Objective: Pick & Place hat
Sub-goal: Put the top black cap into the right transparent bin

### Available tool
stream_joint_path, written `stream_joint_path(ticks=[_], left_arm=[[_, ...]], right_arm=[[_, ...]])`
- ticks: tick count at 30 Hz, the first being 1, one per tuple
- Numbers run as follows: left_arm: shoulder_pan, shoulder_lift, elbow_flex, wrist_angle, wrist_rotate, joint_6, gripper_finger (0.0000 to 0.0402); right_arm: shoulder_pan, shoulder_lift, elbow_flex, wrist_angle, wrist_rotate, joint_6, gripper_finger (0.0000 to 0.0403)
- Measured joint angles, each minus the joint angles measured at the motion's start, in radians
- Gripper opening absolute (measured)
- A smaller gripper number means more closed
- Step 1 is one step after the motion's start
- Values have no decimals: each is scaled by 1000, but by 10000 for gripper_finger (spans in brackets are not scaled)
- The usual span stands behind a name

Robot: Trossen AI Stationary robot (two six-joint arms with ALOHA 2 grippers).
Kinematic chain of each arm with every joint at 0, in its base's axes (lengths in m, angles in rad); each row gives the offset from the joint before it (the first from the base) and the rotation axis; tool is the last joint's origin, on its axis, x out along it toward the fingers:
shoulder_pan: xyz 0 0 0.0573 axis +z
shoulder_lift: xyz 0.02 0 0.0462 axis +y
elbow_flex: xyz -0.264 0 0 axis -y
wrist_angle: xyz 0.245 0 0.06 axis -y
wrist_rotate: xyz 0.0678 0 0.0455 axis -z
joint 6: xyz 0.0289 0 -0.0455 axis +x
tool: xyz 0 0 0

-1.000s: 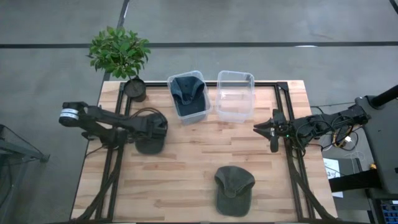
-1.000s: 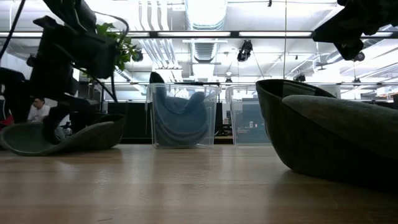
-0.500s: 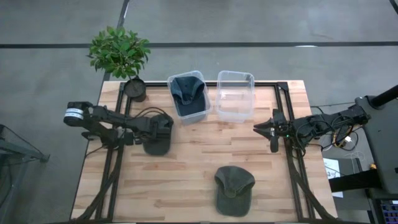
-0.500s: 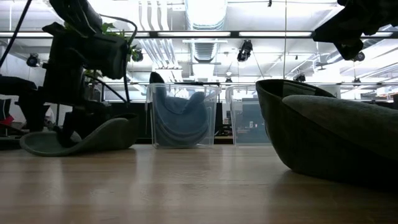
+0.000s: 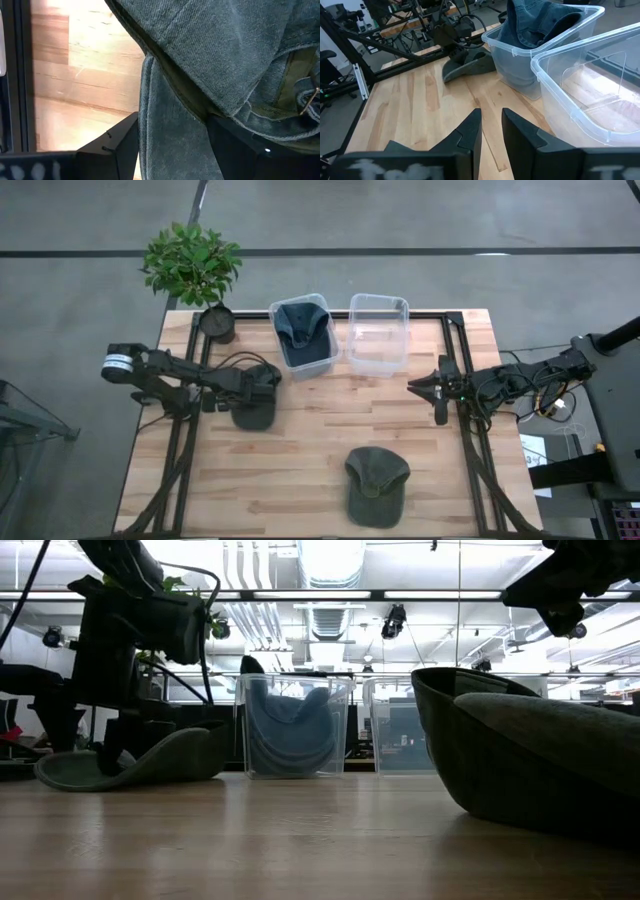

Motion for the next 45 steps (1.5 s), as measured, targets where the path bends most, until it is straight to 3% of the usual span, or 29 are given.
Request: stream_joint_path(ticks=[11,21,26,35,45], left_arm=[[0,-1,-1,13,9,40,202],[0,-4,-1,3,21,44,60],[-2,-5,0,11,22,48,23],[-21,-69,16,-23,20,73,9],[-96,-236,160,-280,36,70,7]], right_arm=[[0,0,0,0,0,0,79],[0,0,0,1,0,4,74],[0,0,0,1,0,4,68],[0,0,0,2,0,4,79],[0,0,0,2,0,11,81]])
